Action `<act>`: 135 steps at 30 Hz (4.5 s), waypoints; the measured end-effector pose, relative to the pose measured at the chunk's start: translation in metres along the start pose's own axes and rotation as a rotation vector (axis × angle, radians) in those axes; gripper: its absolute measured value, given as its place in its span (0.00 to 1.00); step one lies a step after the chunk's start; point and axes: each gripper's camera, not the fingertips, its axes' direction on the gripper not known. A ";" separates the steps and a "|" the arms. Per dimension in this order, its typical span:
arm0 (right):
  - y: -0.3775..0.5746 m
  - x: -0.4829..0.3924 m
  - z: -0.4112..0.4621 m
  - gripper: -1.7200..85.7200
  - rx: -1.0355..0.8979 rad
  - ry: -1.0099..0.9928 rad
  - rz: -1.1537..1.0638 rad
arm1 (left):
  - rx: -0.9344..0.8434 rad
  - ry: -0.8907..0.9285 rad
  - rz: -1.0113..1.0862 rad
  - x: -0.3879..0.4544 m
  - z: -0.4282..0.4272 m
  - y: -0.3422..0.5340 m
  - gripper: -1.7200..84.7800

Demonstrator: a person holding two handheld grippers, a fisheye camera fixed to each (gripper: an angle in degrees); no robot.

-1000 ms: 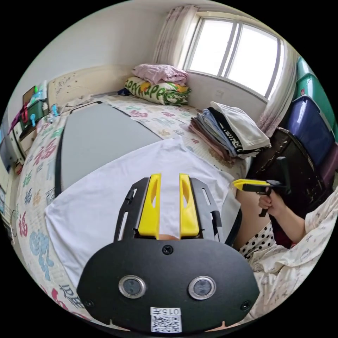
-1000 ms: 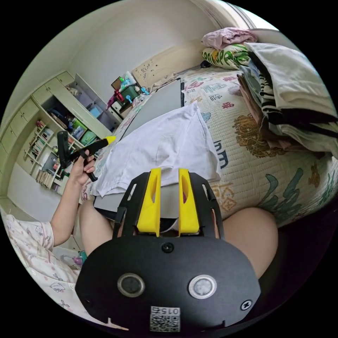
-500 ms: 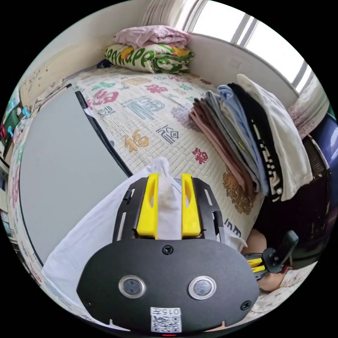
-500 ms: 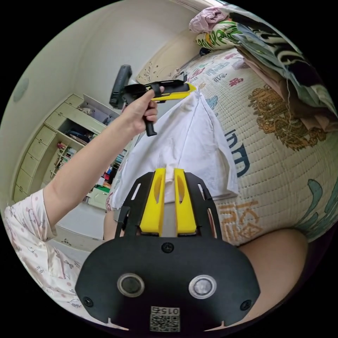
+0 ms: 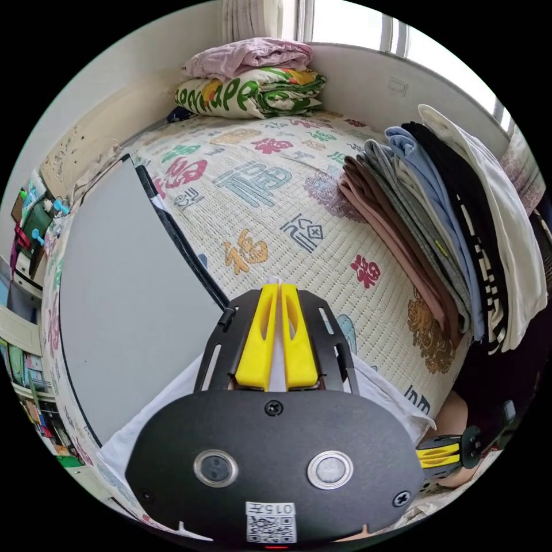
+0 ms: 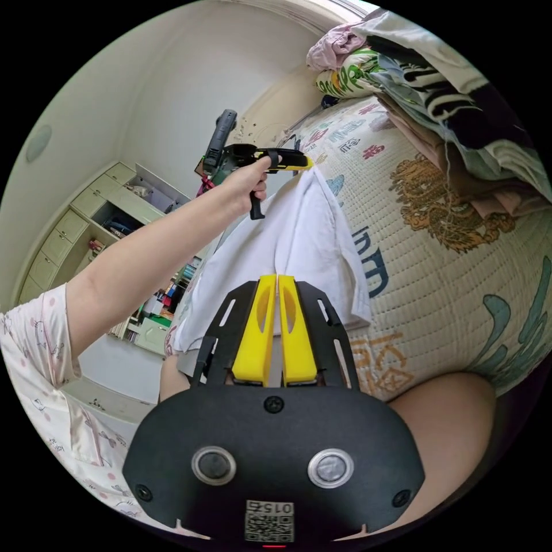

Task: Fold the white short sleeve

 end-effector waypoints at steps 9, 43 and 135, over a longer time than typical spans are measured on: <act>0.000 -0.029 -0.058 0.10 0.066 0.177 -0.059 | -0.027 0.027 0.027 0.008 -0.006 -0.039 0.09; 0.048 0.015 0.070 0.06 -0.130 0.338 -0.036 | -0.144 0.061 0.042 0.005 0.133 0.029 0.07; 0.328 -0.017 0.491 0.03 -0.486 -0.102 -0.600 | 0.427 0.135 -0.293 -0.114 0.019 1.165 0.04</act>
